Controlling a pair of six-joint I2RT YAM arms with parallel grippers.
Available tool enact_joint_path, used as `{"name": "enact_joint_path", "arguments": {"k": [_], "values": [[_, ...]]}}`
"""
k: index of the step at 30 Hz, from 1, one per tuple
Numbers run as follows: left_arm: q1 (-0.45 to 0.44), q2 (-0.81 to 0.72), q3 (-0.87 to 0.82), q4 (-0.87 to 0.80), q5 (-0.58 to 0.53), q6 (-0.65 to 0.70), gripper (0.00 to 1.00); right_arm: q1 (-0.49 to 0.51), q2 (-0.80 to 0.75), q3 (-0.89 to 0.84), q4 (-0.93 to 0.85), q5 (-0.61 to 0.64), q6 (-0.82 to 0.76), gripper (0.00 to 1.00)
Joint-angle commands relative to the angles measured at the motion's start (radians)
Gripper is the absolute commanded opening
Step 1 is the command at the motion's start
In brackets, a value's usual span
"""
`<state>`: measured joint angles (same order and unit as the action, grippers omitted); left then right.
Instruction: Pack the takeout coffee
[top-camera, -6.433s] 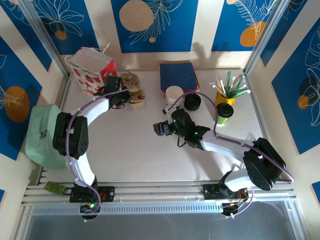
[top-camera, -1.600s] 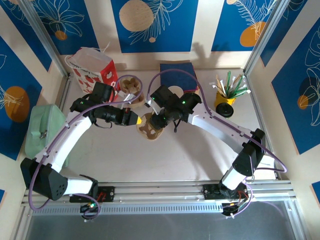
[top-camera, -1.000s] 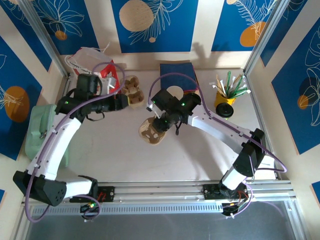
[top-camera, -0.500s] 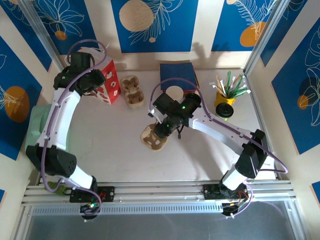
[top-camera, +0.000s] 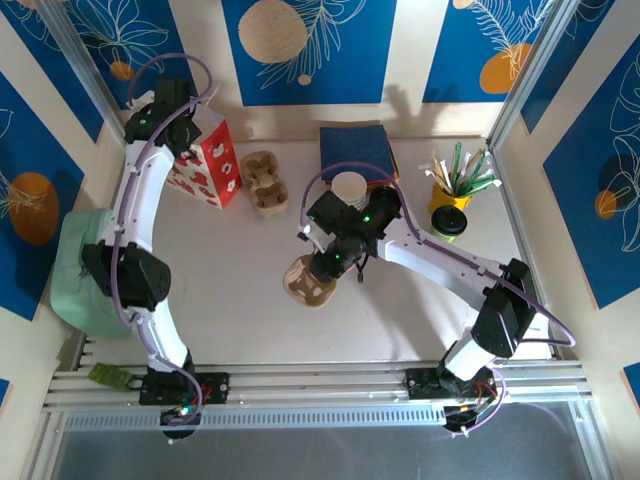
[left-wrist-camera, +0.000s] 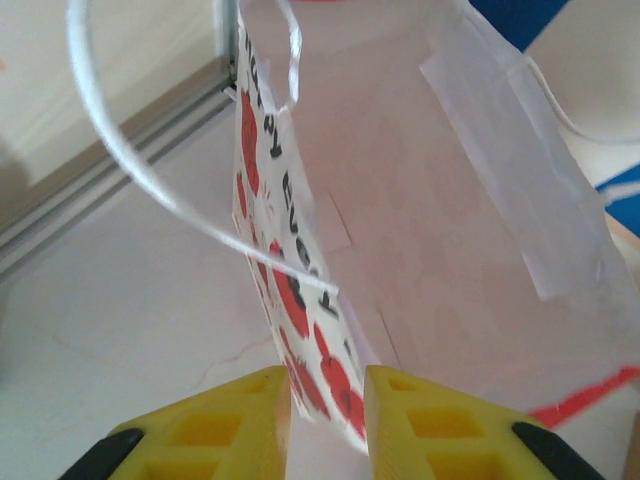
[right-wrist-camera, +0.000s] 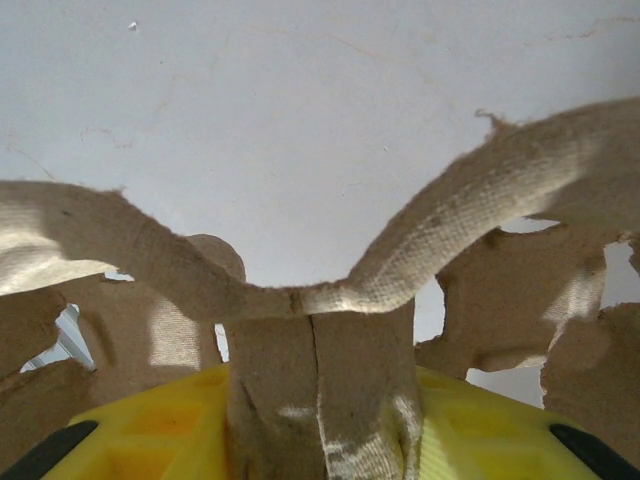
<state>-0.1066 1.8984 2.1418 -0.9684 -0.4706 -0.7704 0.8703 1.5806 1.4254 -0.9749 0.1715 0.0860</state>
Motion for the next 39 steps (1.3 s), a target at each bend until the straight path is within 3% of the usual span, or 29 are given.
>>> {"name": "enact_joint_path", "arguments": {"k": [1,8,14,23,30,39], "values": [[0.017,0.066,0.105,-0.049,-0.06,-0.021,0.3,0.006,-0.037,-0.015,-0.001,-0.029,0.003,0.39],[0.022,0.178,0.25,-0.116,-0.049,-0.01,0.46,0.003,-0.04,-0.031,-0.008,-0.015,0.009,0.39],[0.028,0.211,0.25,-0.111,-0.024,-0.025,0.45,-0.007,-0.041,-0.036,-0.013,-0.02,0.007,0.39],[0.044,0.245,0.25,-0.109,0.03,-0.046,0.39,-0.017,-0.033,-0.031,-0.013,-0.024,0.009,0.39],[0.048,0.234,0.249,-0.112,0.029,-0.037,0.24,-0.016,-0.027,-0.025,-0.012,-0.027,0.008,0.39],[0.053,0.172,0.203,-0.112,0.062,-0.005,0.17,-0.016,-0.023,-0.019,-0.018,-0.027,0.012,0.39]]}}
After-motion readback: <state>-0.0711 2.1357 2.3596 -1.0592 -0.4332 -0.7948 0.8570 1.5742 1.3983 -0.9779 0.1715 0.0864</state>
